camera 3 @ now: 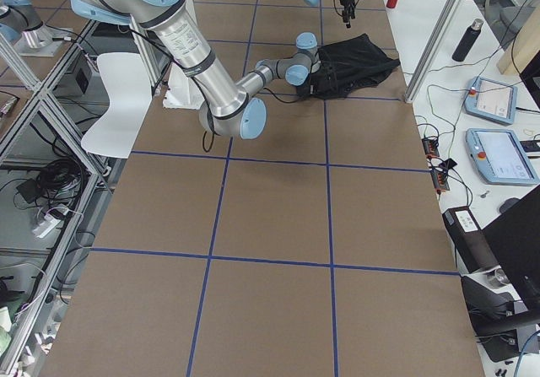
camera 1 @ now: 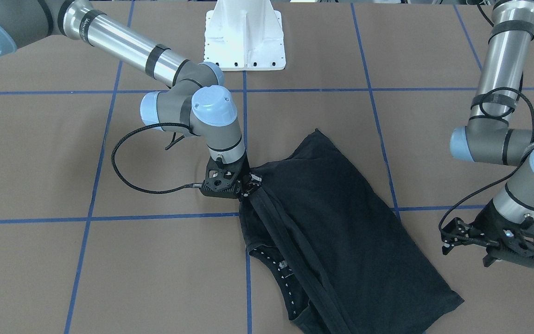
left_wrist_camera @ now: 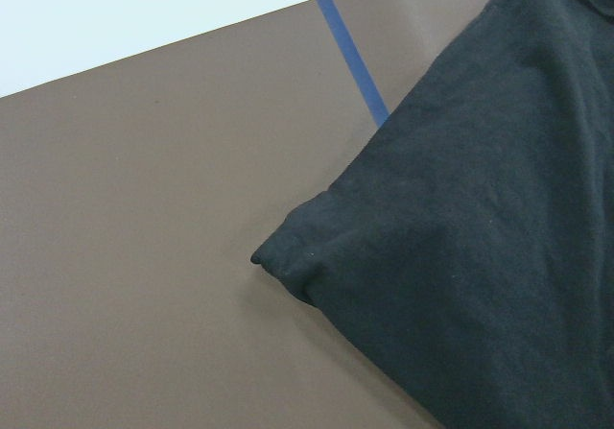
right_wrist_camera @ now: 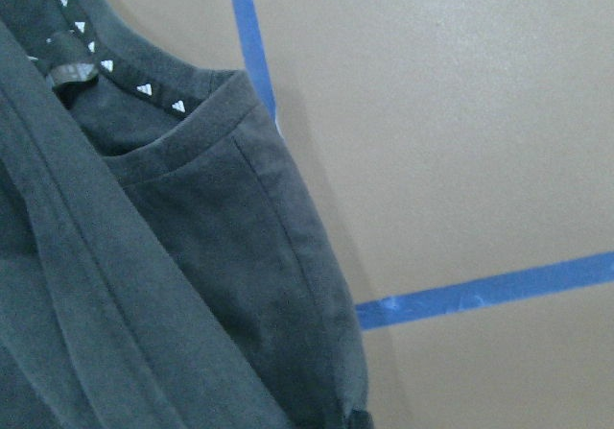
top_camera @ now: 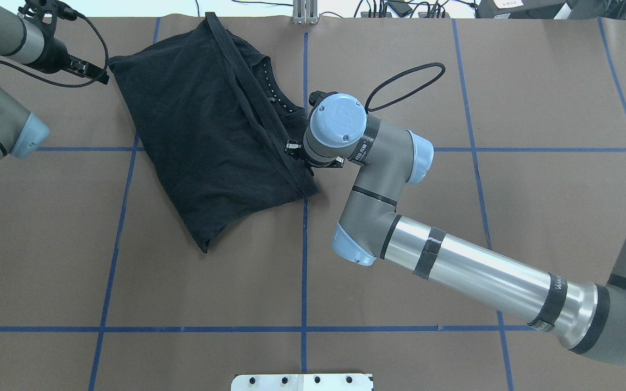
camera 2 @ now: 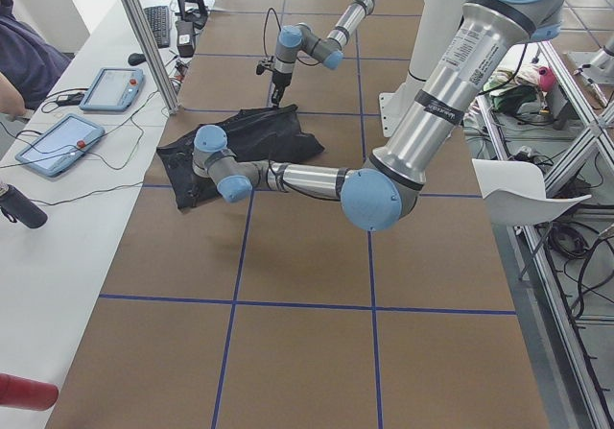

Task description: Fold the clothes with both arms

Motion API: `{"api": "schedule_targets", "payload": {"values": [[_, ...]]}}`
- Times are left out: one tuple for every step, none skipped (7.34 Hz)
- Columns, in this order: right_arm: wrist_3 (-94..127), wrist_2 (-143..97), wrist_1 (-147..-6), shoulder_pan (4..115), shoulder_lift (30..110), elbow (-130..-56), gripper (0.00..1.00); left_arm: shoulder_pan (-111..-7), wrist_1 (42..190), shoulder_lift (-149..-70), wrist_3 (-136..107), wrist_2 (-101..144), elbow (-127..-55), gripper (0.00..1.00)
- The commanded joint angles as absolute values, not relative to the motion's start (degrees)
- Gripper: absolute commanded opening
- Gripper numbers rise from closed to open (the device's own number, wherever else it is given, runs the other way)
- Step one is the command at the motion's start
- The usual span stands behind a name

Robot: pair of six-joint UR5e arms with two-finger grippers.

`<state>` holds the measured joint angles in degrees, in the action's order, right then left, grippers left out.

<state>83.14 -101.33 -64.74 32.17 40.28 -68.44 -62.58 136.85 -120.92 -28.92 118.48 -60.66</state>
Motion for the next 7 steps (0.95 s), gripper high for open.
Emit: {"api": "schedule_targets", "payload": {"values": [[83.14,-101.86,-64.86,32.17,40.78,-70.12,0.00,-62.58,136.85,-120.94,-28.92,118.48,-60.73,1.00],[83.32,-102.74,-67.13,32.25,41.83,-73.79,0.00,-62.58,136.85,-120.94,-28.92,118.48,-60.73,1.00],[83.41,-103.18,-72.11,31.21,43.84,-79.83,0.00,-62.58,136.85,-120.85,-28.92,118.48,-60.73,1.00],[83.67,-102.84,-73.98,28.85,48.99,-87.55,0.00,-62.58,136.85,-120.76,-29.00,118.48,-60.73,1.00],[83.67,-102.40,-74.00,26.83,54.70,-94.15,0.00,-62.49,136.85,-120.50,-28.92,118.48,-60.91,1.00],[83.76,-102.39,-74.00,25.24,58.93,-99.35,0.00,-62.49,136.85,-120.41,-29.00,118.48,-61.17,1.00],[85.85,-101.35,-74.00,22.70,60.63,-101.84,0.00,-62.49,136.85,-120.50,-29.00,118.48,-61.17,1.00]]}}
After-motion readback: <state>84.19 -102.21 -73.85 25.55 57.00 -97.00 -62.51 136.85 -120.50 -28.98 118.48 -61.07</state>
